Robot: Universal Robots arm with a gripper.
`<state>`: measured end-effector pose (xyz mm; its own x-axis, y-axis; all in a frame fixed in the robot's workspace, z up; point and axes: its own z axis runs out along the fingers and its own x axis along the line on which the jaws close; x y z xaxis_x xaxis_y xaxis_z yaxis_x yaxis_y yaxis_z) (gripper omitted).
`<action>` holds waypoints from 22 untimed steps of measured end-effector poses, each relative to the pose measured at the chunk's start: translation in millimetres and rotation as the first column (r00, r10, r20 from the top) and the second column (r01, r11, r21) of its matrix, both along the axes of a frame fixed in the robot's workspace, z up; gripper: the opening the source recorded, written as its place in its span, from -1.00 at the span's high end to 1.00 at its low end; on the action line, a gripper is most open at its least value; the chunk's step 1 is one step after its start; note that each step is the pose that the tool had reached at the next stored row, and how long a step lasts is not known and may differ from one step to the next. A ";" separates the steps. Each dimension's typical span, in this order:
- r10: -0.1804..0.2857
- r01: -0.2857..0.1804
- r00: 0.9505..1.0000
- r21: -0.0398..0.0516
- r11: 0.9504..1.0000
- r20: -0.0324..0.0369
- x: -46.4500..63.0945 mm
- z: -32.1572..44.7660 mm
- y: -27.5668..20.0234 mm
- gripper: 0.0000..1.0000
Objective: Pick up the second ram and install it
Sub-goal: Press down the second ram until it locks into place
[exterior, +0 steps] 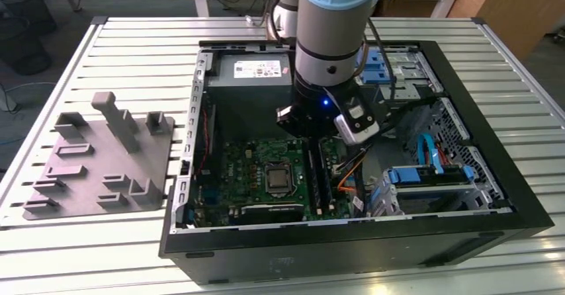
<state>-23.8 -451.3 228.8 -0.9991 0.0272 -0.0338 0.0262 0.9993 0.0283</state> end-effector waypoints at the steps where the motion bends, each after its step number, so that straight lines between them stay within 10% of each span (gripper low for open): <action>1: 0.000 0.000 1.000 -0.001 1.000 0.000 0.0 0.0 -3.3 0.80; 16: 0.000 0.000 1.000 -0.018 1.000 0.000 -0.2 -6.8 -60.7 0.80; 22: 0.000 0.000 1.000 -0.043 0.999 0.000 -0.2 -10.2 -65.0 0.80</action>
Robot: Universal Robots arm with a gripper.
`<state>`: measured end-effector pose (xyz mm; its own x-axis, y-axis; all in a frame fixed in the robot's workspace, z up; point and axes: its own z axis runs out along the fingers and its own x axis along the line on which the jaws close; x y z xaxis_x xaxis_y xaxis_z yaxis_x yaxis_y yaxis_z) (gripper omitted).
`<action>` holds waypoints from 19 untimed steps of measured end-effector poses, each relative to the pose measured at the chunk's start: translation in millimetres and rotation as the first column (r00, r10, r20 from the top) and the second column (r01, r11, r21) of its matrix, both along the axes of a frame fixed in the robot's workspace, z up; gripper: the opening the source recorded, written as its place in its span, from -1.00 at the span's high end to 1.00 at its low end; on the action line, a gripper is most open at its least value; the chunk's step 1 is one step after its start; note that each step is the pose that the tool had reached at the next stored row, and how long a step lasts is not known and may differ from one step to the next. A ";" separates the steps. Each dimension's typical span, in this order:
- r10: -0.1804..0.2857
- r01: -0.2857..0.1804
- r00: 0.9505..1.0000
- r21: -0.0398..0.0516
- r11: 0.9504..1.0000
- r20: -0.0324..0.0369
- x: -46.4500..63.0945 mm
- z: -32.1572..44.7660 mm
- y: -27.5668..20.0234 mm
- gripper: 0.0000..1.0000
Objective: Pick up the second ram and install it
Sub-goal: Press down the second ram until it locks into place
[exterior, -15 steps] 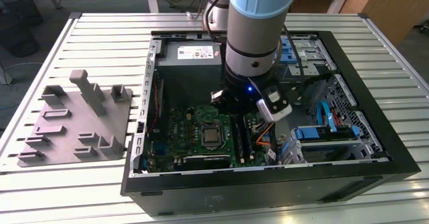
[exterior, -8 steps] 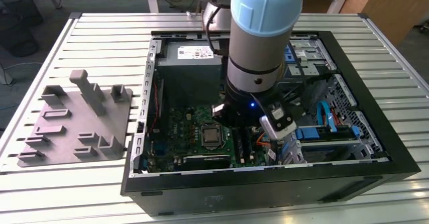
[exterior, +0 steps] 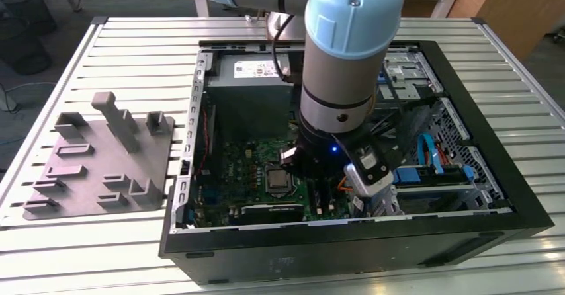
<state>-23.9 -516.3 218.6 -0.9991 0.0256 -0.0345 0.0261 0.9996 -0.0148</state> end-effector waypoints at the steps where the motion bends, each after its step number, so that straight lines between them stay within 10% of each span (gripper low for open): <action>1: 0.000 0.000 1.000 -0.001 1.000 0.000 0.0 -1.0 -0.1 0.80; 11: 0.000 0.000 1.000 0.000 1.000 0.001 0.0 6.9 0.4 0.80; 19: 0.000 0.000 1.000 0.000 1.000 0.001 0.0 6.8 33.6 0.80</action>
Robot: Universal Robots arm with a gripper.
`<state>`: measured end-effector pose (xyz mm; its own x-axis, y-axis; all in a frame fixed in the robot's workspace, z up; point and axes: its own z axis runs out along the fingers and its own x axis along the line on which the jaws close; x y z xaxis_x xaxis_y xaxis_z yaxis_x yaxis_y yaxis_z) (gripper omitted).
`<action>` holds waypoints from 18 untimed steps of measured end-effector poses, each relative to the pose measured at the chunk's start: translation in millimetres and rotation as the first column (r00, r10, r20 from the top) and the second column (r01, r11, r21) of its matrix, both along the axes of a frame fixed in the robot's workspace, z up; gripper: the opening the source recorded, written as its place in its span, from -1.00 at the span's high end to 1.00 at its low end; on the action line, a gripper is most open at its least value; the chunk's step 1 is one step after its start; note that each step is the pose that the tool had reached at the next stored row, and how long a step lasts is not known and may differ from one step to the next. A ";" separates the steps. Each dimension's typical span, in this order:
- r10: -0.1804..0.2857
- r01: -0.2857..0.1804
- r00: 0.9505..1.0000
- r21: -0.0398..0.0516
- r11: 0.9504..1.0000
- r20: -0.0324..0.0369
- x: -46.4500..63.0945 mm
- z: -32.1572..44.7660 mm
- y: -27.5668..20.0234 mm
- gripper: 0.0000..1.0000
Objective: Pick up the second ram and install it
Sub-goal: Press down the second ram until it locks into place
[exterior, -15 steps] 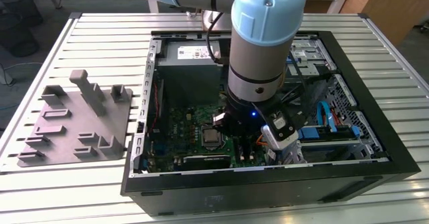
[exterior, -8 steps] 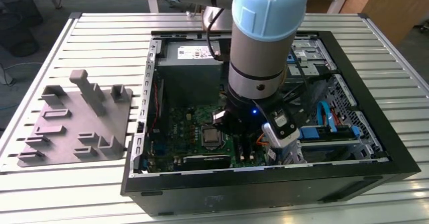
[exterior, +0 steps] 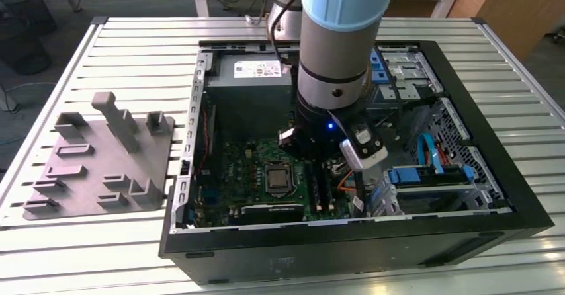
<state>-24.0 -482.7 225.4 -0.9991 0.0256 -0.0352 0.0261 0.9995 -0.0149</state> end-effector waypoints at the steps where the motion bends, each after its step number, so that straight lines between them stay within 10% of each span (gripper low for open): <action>1: 0.000 0.000 1.000 0.000 1.000 0.000 0.0 -0.1 4.8 0.80; 5: 0.000 0.000 1.000 0.000 1.000 0.000 0.0 0.6 15.8 0.80; 18: 0.000 0.000 1.000 0.000 1.000 0.001 0.0 47.1 16.5 0.80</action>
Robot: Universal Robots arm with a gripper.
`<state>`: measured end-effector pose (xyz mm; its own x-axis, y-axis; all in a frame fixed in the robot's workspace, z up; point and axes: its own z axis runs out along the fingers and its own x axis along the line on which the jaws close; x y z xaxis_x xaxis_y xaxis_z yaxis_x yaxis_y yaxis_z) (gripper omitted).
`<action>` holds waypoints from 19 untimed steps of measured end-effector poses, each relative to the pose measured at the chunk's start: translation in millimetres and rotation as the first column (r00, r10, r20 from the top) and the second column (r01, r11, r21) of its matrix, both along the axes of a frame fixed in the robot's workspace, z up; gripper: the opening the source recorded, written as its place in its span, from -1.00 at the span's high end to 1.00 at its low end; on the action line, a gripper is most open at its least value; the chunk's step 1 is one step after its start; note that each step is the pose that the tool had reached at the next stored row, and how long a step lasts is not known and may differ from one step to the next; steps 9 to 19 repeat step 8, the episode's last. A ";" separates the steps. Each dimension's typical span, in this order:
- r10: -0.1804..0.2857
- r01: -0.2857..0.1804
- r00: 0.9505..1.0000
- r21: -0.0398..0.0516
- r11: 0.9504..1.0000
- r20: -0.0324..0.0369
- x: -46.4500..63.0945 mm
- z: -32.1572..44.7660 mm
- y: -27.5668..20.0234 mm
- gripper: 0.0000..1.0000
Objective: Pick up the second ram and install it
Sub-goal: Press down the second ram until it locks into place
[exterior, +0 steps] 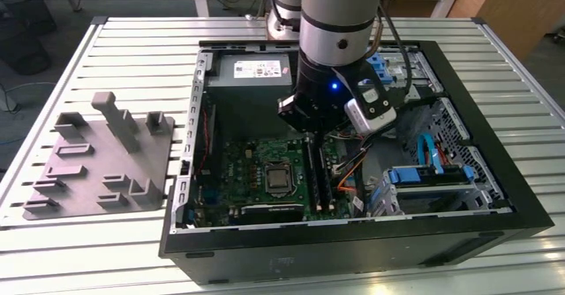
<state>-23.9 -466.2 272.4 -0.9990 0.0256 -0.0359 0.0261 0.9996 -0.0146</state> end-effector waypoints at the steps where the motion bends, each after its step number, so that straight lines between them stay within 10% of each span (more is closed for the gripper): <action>1: 0.000 0.000 1.000 0.000 1.000 0.000 0.0 0.1 0.0 0.80; 19: 0.000 0.000 1.000 0.000 1.000 0.000 0.0 1.1 0.0 0.80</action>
